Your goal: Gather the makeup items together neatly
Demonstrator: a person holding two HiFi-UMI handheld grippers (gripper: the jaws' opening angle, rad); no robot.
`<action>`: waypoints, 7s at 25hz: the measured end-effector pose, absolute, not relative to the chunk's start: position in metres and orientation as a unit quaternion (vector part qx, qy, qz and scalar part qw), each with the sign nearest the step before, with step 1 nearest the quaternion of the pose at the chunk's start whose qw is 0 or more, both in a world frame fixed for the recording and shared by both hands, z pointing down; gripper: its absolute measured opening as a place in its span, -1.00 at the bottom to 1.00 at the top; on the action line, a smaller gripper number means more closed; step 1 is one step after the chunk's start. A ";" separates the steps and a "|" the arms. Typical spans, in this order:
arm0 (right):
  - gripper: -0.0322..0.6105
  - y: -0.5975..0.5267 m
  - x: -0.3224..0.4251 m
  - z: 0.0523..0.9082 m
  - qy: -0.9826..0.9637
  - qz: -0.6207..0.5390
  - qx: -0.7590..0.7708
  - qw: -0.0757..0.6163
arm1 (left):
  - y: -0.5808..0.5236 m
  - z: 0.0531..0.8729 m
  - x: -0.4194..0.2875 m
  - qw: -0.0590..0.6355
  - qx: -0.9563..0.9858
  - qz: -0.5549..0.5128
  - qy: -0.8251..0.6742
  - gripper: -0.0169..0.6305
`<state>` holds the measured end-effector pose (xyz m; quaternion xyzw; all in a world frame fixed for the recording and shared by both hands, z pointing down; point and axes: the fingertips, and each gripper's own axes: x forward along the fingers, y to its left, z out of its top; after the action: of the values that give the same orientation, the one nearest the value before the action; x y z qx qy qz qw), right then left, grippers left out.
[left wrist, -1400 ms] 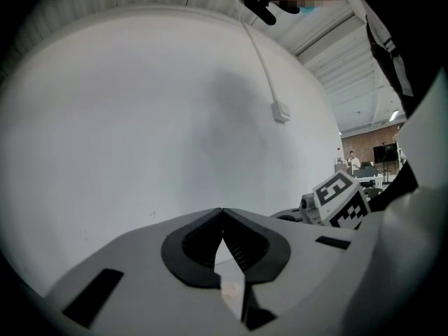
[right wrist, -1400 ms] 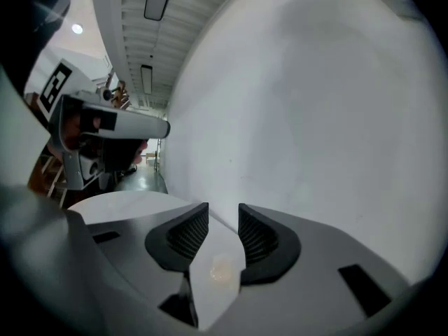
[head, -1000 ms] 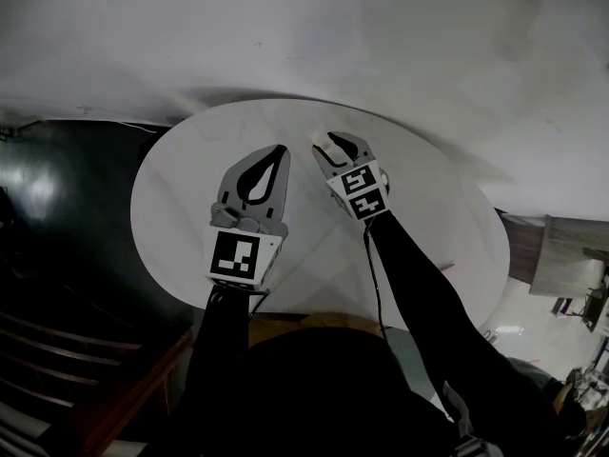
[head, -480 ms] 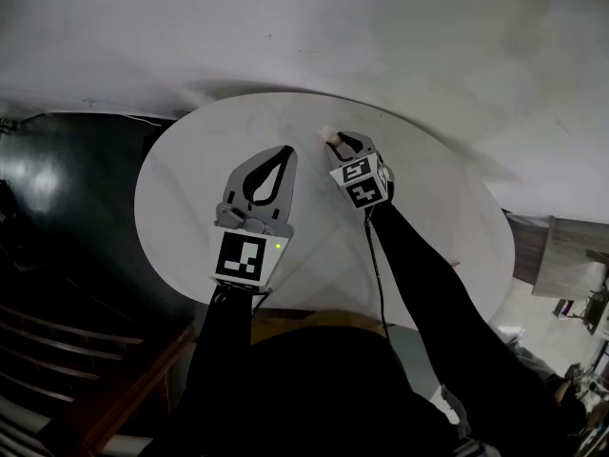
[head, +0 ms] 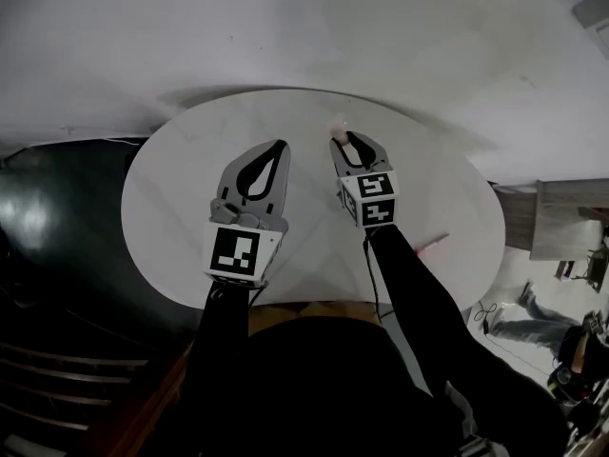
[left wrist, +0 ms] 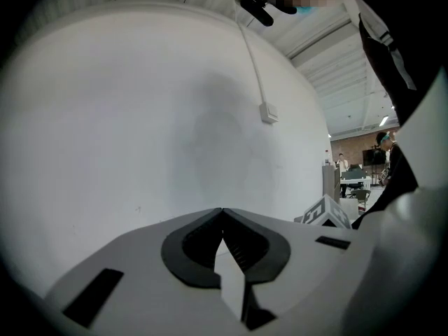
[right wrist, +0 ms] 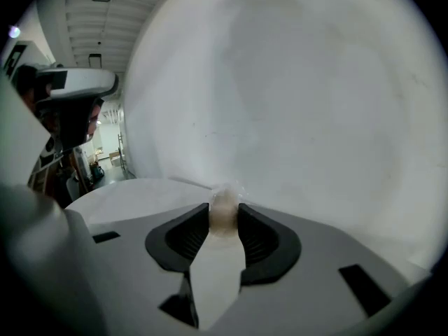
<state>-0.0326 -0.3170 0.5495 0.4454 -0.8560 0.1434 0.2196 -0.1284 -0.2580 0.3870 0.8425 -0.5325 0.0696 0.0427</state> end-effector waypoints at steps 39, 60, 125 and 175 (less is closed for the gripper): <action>-0.33 -0.179 0.026 0.516 -0.791 0.154 0.555 0.206 | -0.169 0.346 -0.113 0.007 0.894 0.039 -0.447 -0.90; -0.37 -0.136 0.010 0.354 -0.838 -0.022 0.539 0.081 | -0.139 0.317 -0.127 -0.036 0.887 0.034 -0.459 -0.90; -0.70 -0.097 0.255 0.679 -0.718 -0.068 -0.163 0.673 | -0.116 0.399 0.051 0.037 0.876 0.114 -0.468 -0.90; -0.70 -0.181 0.110 0.661 -0.701 0.466 0.446 0.304 | -0.147 0.372 -0.067 0.021 0.863 0.098 -0.495 -0.90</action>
<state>0.1105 -0.1809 0.6608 0.4463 -0.7012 0.4657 0.3037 -0.0670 -0.1472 0.3720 0.8629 -0.4952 0.0984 0.0208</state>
